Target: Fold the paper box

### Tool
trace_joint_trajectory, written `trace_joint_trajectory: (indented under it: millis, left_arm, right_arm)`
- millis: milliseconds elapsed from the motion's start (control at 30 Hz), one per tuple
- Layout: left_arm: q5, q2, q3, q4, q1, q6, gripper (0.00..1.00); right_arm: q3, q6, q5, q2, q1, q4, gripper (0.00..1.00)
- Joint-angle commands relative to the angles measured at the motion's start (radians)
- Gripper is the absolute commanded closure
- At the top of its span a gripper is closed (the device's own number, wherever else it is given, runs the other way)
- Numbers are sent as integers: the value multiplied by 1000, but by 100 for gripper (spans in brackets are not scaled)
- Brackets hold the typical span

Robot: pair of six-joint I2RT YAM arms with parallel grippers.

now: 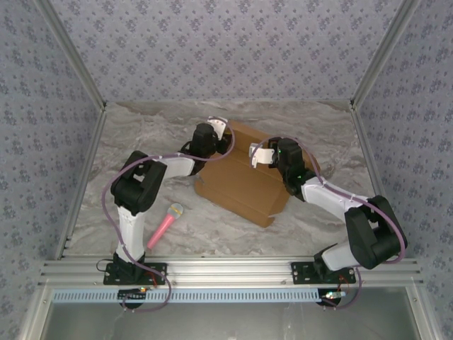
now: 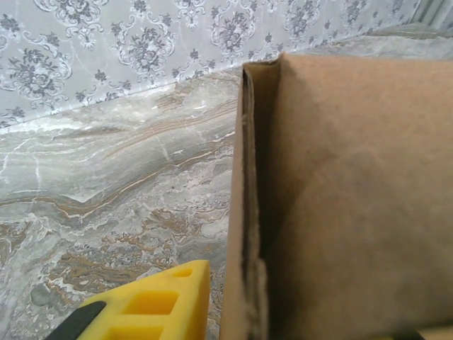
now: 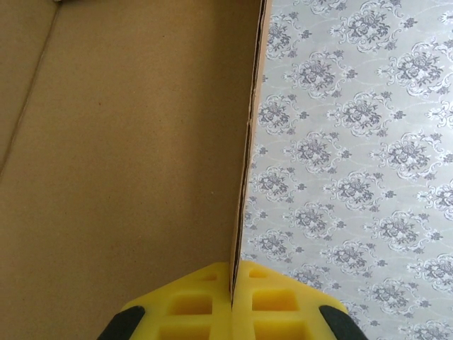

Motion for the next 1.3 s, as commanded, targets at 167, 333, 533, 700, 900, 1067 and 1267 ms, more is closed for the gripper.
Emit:
trace_joint_trajectory:
  millis: [167, 333, 533, 700, 900, 1067, 1267]
  left_arm:
    - [-269, 22, 63, -35, -22, -5, 82]
    - [-405, 30, 84, -64, -46, 6, 86]
    - [-467, 39, 105, -93, -61, 12, 86]
    - [-327, 4, 37, -5, -50, 31, 82]
    - [-100, -44, -6, -35, 5, -16, 64]
    - [-42, -62, -27, -78, 6, -3, 56]
    - [-58, -53, -23, -123, 9, -8, 47]
  right_arm:
    - [24, 8, -46, 3, -4, -106, 100]
    - [32, 24, -54, 2, -9, -123, 100]
    - [40, 40, -58, 4, -13, -144, 100]
    - [54, 55, -58, 5, -22, -174, 100]
    - [64, 63, -60, 5, -28, -195, 100]
    - [70, 71, -65, 9, -30, -196, 100]
    - [72, 74, -66, 11, -31, -200, 100]
